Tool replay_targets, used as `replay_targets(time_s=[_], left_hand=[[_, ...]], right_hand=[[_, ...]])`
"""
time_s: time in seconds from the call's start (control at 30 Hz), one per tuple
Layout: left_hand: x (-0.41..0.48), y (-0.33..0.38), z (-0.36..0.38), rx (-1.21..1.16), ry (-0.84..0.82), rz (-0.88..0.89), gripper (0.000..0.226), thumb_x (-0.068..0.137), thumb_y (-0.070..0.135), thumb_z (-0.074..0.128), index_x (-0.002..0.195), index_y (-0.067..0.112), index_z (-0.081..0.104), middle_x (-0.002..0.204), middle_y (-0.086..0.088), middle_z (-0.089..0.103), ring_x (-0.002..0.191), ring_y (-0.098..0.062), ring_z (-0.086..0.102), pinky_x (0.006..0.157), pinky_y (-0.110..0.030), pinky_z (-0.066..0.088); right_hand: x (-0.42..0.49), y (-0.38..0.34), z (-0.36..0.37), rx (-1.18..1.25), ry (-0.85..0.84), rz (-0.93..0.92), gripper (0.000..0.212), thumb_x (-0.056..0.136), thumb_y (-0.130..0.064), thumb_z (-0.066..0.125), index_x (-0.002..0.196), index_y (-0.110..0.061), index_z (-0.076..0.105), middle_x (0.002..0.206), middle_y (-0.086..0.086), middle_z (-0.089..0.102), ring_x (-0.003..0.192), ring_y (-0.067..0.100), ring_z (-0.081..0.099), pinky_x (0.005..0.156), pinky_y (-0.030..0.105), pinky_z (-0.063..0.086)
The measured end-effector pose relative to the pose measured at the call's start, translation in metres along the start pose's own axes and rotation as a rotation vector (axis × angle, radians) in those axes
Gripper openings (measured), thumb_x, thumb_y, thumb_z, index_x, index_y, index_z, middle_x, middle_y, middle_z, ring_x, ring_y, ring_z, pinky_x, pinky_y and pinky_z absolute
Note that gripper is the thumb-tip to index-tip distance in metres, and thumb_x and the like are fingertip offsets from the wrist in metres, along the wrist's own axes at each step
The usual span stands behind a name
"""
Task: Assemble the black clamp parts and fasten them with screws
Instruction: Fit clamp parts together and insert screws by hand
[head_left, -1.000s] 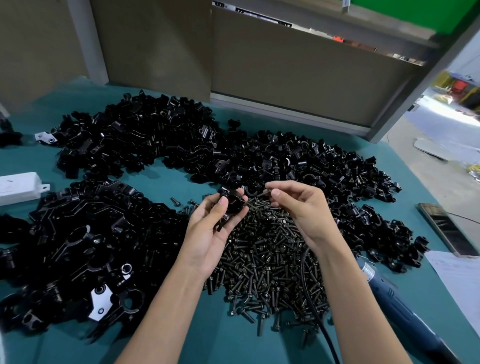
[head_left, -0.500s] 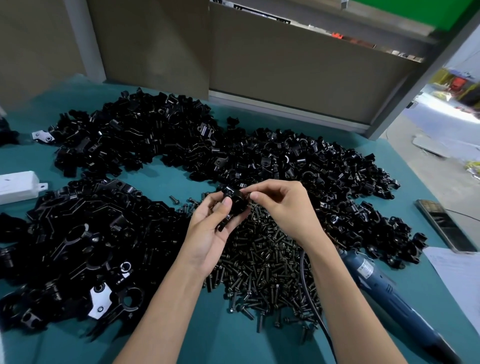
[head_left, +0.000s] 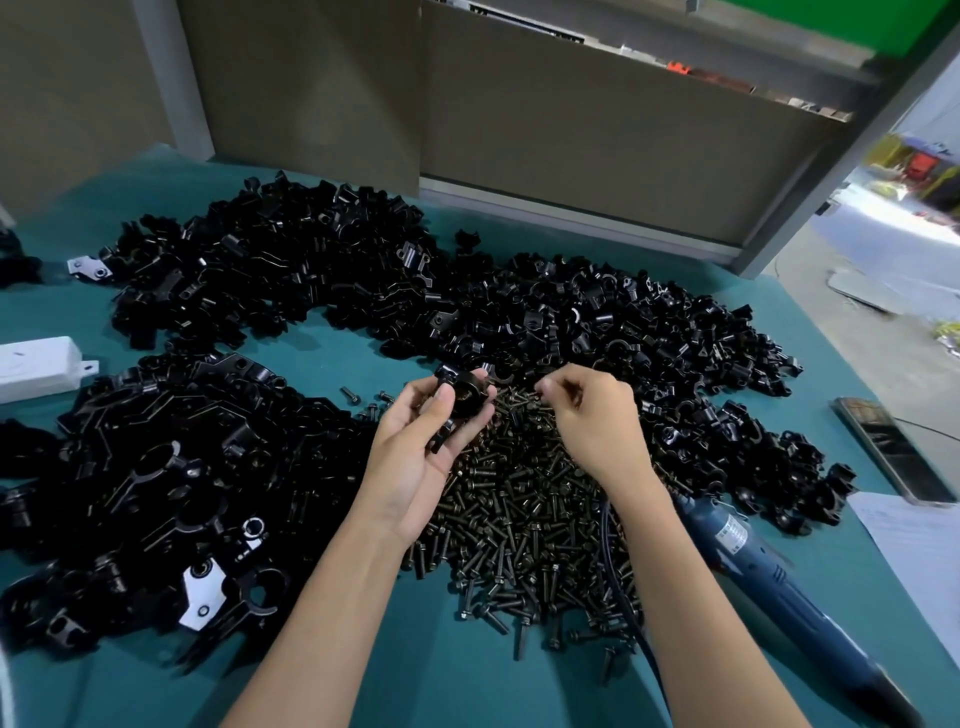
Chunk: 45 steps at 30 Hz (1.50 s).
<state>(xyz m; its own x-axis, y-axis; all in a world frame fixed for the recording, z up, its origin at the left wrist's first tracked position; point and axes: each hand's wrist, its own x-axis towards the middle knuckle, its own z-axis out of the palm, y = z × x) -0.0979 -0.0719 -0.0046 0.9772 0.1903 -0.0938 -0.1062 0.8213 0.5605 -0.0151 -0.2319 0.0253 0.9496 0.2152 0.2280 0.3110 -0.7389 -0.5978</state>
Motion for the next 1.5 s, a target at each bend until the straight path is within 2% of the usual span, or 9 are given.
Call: replay_targets(time_s=[0.17, 0.33, 0.47, 0.63, 0.8, 0.9, 1.17, 1.33, 1.5], left_hand=[[0.000, 0.003, 0.002, -0.051, 0.046, 0.012, 0.038, 0.086, 0.013, 0.061, 0.120, -0.002, 0.052, 0.129, -0.028, 0.062, 0.116, -0.038, 0.066, 0.090, -0.038, 0.059], [0.000, 0.005, 0.001, -0.052, 0.049, 0.020, 0.039, 0.086, 0.013, 0.060, 0.121, -0.002, 0.052, 0.131, -0.028, 0.061, 0.117, -0.038, 0.065, 0.092, -0.038, 0.058], [0.001, 0.005, 0.001, -0.044, 0.047, 0.023, 0.034, 0.086, 0.013, 0.060, 0.116, -0.001, 0.053, 0.134, -0.029, 0.058, 0.119, -0.038, 0.064, 0.091, -0.038, 0.058], [0.001, 0.005, 0.001, -0.050, 0.047, 0.023, 0.038, 0.087, 0.013, 0.060, 0.121, -0.001, 0.051, 0.136, -0.030, 0.056, 0.119, -0.038, 0.063, 0.091, -0.038, 0.058], [0.001, 0.005, 0.000, -0.054, 0.049, 0.028, 0.032, 0.088, 0.012, 0.059, 0.116, -0.003, 0.054, 0.130, -0.028, 0.062, 0.115, -0.037, 0.066, 0.090, -0.038, 0.059], [0.001, 0.004, -0.001, -0.048, 0.052, 0.029, 0.034, 0.086, 0.012, 0.060, 0.117, -0.002, 0.054, 0.129, -0.027, 0.062, 0.114, -0.036, 0.067, 0.090, -0.038, 0.059], [0.003, 0.003, -0.003, -0.025, 0.047, 0.033, 0.032, 0.087, 0.013, 0.061, 0.115, -0.002, 0.055, 0.126, -0.026, 0.065, 0.116, -0.037, 0.065, 0.092, -0.039, 0.058], [0.004, 0.003, -0.004, -0.035, 0.047, 0.035, 0.034, 0.087, 0.013, 0.061, 0.117, -0.002, 0.054, 0.125, -0.026, 0.066, 0.115, -0.037, 0.066, 0.092, -0.039, 0.058], [0.005, 0.002, -0.006, -0.037, 0.034, 0.035, 0.031, 0.088, 0.012, 0.061, 0.115, -0.002, 0.055, 0.121, -0.024, 0.068, 0.115, -0.038, 0.066, 0.090, -0.038, 0.058]], right_hand=[[0.001, 0.004, 0.011, -0.113, -0.108, 0.026, 0.012, 0.092, -0.013, 0.066, 0.101, -0.017, 0.074, 0.085, -0.007, 0.068, 0.082, 0.013, 0.062, 0.076, 0.032, 0.054], [0.001, -0.001, 0.018, -0.174, -0.158, 0.004, 0.015, 0.090, -0.013, 0.067, 0.100, -0.020, 0.075, 0.085, -0.010, 0.068, 0.100, 0.018, 0.060, 0.082, 0.037, 0.055], [0.002, 0.000, 0.017, -0.159, -0.191, 0.006, 0.016, 0.088, -0.019, 0.073, 0.103, -0.022, 0.075, 0.089, -0.009, 0.069, 0.096, 0.014, 0.061, 0.082, 0.037, 0.055], [0.003, 0.005, 0.019, -0.124, -0.170, 0.011, 0.005, 0.089, -0.024, 0.072, 0.093, -0.025, 0.075, 0.084, -0.011, 0.067, 0.093, 0.015, 0.060, 0.077, 0.034, 0.054], [0.007, 0.003, 0.022, -0.141, -0.154, 0.047, 0.018, 0.090, -0.044, 0.069, 0.085, -0.027, 0.072, 0.066, -0.016, 0.056, 0.063, 0.005, 0.054, 0.057, 0.025, 0.043], [0.010, 0.003, 0.023, -0.123, -0.159, 0.065, 0.014, 0.091, -0.036, 0.071, 0.083, -0.025, 0.070, 0.069, -0.009, 0.060, 0.066, 0.013, 0.058, 0.063, 0.029, 0.049], [0.012, -0.001, 0.022, -0.113, -0.197, 0.075, 0.006, 0.088, -0.028, 0.073, 0.086, -0.024, 0.077, 0.076, -0.009, 0.067, 0.073, 0.012, 0.065, 0.066, 0.029, 0.054], [0.008, 0.001, 0.023, -0.075, -0.187, 0.034, 0.005, 0.085, -0.027, 0.076, 0.082, -0.027, 0.073, 0.070, -0.017, 0.061, 0.061, -0.001, 0.054, 0.063, 0.024, 0.047], [0.007, -0.002, 0.025, -0.116, -0.180, 0.015, 0.005, 0.084, -0.025, 0.075, 0.084, -0.030, 0.076, 0.074, -0.017, 0.063, 0.076, 0.006, 0.063, 0.069, 0.027, 0.053]])
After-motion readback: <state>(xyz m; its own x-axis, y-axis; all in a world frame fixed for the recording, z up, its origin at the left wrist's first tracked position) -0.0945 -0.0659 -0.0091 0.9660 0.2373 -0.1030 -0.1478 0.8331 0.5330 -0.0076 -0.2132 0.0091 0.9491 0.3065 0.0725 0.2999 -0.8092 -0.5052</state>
